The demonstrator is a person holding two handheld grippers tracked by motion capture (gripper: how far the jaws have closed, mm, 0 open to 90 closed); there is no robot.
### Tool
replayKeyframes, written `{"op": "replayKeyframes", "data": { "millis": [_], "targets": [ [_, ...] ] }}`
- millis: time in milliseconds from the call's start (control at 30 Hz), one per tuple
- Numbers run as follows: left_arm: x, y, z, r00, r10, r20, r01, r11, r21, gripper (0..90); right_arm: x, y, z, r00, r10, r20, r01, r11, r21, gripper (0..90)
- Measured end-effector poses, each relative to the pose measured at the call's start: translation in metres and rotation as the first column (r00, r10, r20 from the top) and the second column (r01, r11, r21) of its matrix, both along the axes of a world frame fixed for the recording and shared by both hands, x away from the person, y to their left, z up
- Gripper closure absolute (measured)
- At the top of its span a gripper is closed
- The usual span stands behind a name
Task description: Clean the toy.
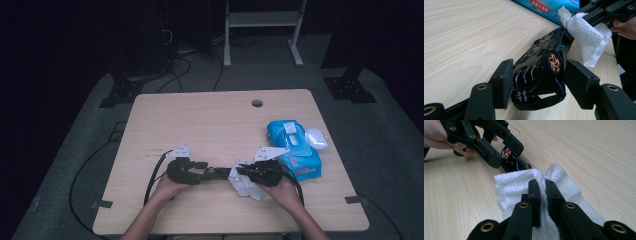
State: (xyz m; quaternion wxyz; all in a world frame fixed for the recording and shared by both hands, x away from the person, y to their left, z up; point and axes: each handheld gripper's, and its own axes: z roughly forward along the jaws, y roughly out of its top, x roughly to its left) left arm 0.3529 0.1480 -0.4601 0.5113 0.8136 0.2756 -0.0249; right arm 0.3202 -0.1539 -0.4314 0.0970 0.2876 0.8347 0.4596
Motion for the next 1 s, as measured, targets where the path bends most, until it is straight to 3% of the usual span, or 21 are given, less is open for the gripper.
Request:
{"op": "replayKeyframes", "data": {
  "millis": [133,200,233,300,367,500,567,700,1000],
  "targets": [
    [-0.002,0.000,0.002,0.9998,-0.009,0.017,0.009,0.9999,0.006,41.7,-0.004,0.001,-0.004,0.9998,0.010,-0.014,-0.011,0.9998,-0.020,83.6],
    [-0.004,-0.003,0.000,0.9994,-0.022,0.025,0.021,0.9989,0.041,41.6,-0.005,0.003,-0.012,0.9995,0.020,-0.023,-0.021,0.9973,-0.071,83.5],
    [-0.005,-0.004,-0.002,0.9986,-0.015,0.050,0.011,0.9970,0.076,38.7,-0.005,0.004,-0.017,0.9990,0.023,-0.037,-0.026,0.9962,-0.083,83.5],
    [-0.006,-0.005,-0.003,0.9981,-0.030,0.055,0.025,0.9957,0.090,38.5,-0.005,0.007,-0.025,0.9977,0.030,-0.060,-0.036,0.9949,-0.094,83.5],
    [-0.006,-0.006,-0.004,0.9972,-0.036,0.065,0.029,0.9940,0.106,38.2,-0.004,0.008,-0.022,0.9977,0.038,-0.057,-0.043,0.9953,-0.087,83.5],
    [-0.006,-0.007,-0.005,0.9964,-0.043,0.073,0.034,0.9928,0.115,37.6,0.004,0.006,-0.005,0.9996,0.004,-0.027,-0.005,0.9999,-0.014,83.4],
    [-0.007,-0.007,-0.003,0.9955,-0.045,0.084,0.035,0.9931,0.112,36.4,0.011,0.005,-0.004,0.9992,-0.033,-0.022,0.033,0.9991,-0.026,83.2],
    [-0.008,-0.008,-0.001,0.9875,-0.041,0.153,0.021,0.9914,0.129,28.5,0.019,0.008,-0.018,0.9977,-0.056,-0.037,0.053,0.9956,-0.076,83.0],
    [-0.004,-0.020,-0.010,0.9710,-0.032,0.237,-0.016,0.9799,0.199,19.0,0.022,0.010,-0.025,0.9987,-0.044,-0.024,0.042,0.9950,-0.091,82.7]
  ]
}}
